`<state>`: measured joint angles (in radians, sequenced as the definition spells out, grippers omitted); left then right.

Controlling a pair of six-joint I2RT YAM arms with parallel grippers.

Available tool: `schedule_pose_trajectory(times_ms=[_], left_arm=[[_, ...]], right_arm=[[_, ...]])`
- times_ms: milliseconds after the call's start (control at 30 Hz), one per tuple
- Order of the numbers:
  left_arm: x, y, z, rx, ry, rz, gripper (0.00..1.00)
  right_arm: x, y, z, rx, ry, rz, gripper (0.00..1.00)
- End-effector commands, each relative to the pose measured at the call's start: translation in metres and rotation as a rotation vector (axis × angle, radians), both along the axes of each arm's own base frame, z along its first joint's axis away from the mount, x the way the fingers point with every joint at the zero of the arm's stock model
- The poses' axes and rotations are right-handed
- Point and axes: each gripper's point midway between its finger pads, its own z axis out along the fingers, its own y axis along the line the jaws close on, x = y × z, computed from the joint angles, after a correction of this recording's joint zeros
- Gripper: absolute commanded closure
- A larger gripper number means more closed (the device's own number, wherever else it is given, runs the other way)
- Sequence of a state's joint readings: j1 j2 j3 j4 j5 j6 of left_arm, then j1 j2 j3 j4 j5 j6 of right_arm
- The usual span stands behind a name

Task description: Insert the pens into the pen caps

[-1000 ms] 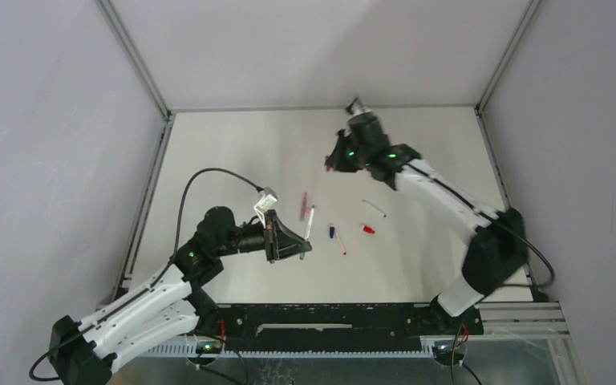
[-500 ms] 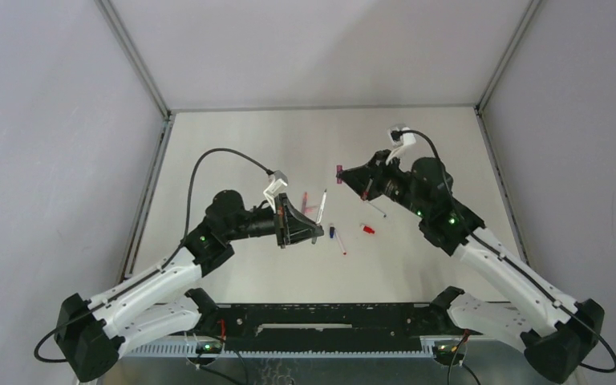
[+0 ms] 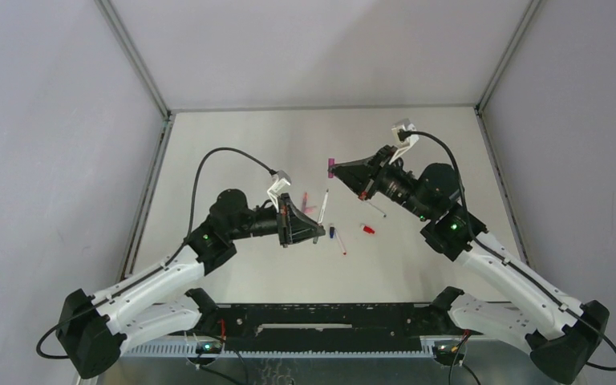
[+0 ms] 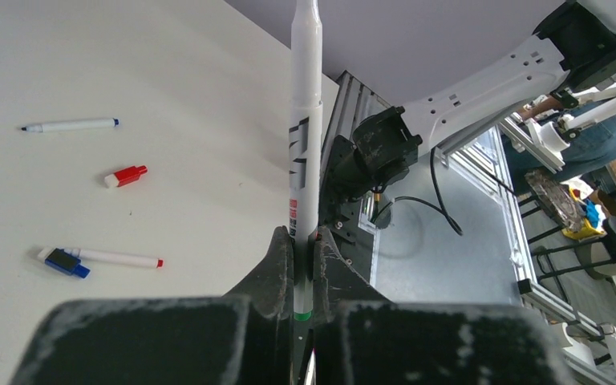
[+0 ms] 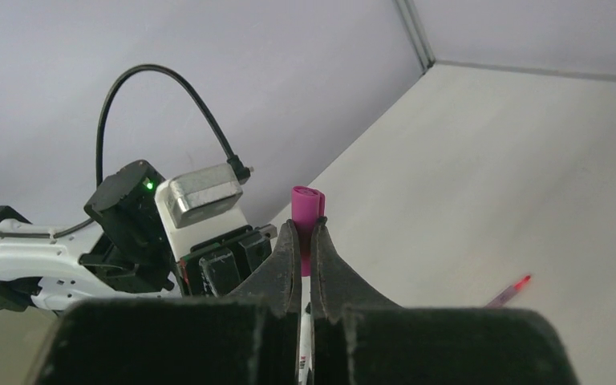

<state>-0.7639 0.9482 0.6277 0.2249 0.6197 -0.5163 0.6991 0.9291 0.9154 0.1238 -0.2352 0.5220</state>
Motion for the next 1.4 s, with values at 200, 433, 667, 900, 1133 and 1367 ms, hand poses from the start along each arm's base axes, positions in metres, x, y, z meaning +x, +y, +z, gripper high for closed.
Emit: schedule_pose_trajectory(times_ms=[200,433,667,900,1133,1367], left_arm=[[-0.004,0.000,0.036,-0.086,-0.079,-0.012,1.00],[-0.003,0.002,0.035,-0.090,-0.084,-0.002,1.00],[-0.005,0.005,0.036,-0.095,-0.084,0.004,1.00],[-0.004,0.005,0.034,-0.093,-0.077,0.006,1.00],[-0.005,0.002,0.031,-0.093,-0.065,-0.010,1.00],[-0.005,0.000,0.028,-0.097,-0.049,-0.021,1.00]], right_arm=[[-0.012,0.019,0.000,-0.002,-0.004,0.050,1.00],[-0.016,0.020,-0.004,-0.018,0.001,0.051,1.00],[-0.017,0.014,-0.004,-0.036,-0.010,0.028,1.00],[-0.021,0.014,-0.003,-0.033,-0.014,0.045,1.00],[-0.021,0.009,0.004,-0.013,-0.035,0.027,1.00],[-0.024,0.012,0.006,-0.003,-0.038,0.047,1.00]])
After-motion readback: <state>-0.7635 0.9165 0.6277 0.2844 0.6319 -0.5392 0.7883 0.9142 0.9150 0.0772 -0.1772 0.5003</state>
